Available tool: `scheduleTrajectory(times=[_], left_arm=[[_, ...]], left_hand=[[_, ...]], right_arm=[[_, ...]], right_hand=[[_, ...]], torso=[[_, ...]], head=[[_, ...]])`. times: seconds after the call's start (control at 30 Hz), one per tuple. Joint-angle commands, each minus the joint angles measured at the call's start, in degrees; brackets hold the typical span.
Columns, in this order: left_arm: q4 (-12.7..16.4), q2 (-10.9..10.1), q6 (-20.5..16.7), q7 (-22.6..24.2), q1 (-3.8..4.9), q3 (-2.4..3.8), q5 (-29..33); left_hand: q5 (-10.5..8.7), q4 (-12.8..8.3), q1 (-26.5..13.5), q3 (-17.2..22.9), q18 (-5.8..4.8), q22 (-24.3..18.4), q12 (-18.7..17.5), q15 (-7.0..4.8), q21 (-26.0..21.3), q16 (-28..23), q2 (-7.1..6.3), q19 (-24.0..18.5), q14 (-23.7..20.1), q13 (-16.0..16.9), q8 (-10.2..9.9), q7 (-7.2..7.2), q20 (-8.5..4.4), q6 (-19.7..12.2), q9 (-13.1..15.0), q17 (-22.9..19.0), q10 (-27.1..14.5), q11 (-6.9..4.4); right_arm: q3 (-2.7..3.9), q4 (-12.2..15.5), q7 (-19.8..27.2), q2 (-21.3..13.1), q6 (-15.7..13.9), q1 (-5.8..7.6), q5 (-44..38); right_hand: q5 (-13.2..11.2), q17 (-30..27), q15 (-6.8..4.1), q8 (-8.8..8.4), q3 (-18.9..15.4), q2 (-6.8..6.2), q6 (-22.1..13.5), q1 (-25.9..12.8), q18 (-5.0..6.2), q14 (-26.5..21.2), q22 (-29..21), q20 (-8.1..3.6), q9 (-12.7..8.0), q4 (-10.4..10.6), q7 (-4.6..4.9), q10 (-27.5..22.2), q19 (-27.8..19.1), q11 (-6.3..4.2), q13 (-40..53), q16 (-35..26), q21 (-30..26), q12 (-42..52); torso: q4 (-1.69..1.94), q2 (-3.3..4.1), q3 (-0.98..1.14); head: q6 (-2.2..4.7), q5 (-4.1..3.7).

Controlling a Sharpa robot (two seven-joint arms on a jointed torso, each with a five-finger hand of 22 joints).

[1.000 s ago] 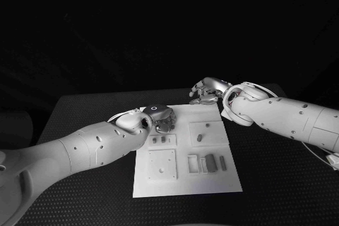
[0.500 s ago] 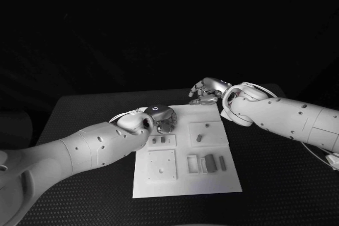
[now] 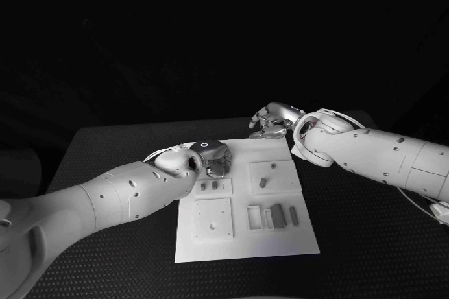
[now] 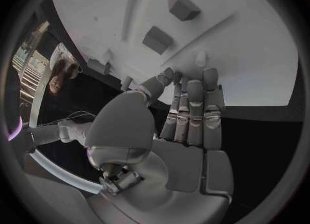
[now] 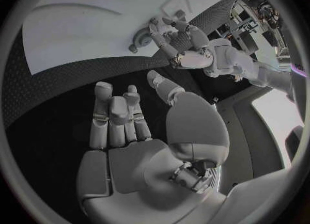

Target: Assemble the parts on the task board

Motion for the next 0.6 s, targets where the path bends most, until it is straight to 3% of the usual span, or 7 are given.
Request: scheduleTrajectory(times=[0.03,0.47,0.6], left_arm=[[-0.1,0.3,1.9,-0.1,0.00,0.03,0.1],[-0.4,0.7,1.8,0.3,-0.19,0.02,0.1],[-0.4,0.7,2.1,0.4,-0.20,0.02,0.2]], left_hand=[[-0.06,0.0,-0.2,0.2,4.19,1.4,-0.3,0.30,0.3,0.3,0.47,0.2,0.2,0.1,0.3,0.10,0.11,0.3,-0.1,0.1,-0.1,0.43],[-0.08,0.4,-0.6,0.2,4.38,1.4,-0.1,0.15,0.7,0.6,0.99,0.5,0.5,0.6,0.6,0.09,0.12,0.8,-0.2,0.2,0.7,0.24],[-0.09,0.5,-0.8,0.2,4.33,1.4,-0.1,-0.37,0.8,0.7,1.22,0.6,0.7,0.8,0.8,0.19,-0.06,1.1,-0.2,0.2,1.1,-0.35]], right_arm=[[0.03,0.1,0.5,0.0,0.1,-0.02,-0.1],[0.03,0.1,0.5,0.1,0.1,-0.02,-0.1],[0.03,0.1,0.5,0.1,0.2,-0.02,-0.1]], right_hand=[[0.3,0.1,0.45,-0.12,0.1,0.28,-0.6,-0.2,0.76,0.1,1.1,-0.18,-0.1,0.1,1.10,-0.1,0.3,0.26,-0.1,-0.2,-0.4,0.3],[0.3,0.1,0.46,-0.10,0.1,0.30,-0.6,-0.2,0.76,0.1,1.1,-0.18,-0.1,0.1,1.10,-0.1,0.3,0.26,-0.1,-0.2,-0.4,0.4],[0.3,0.1,0.46,-0.09,0.1,0.31,-0.6,-0.2,0.76,0.1,1.1,-0.18,-0.1,0.1,1.10,-0.1,0.3,0.26,-0.1,-0.2,-0.4,0.4]], torso=[[-0.02,0.06,-0.01],[0.06,0.01,-0.02],[0.06,0.01,-0.02]], head=[[-0.05,-0.09],[-0.27,-0.32],[-0.30,-0.34]])
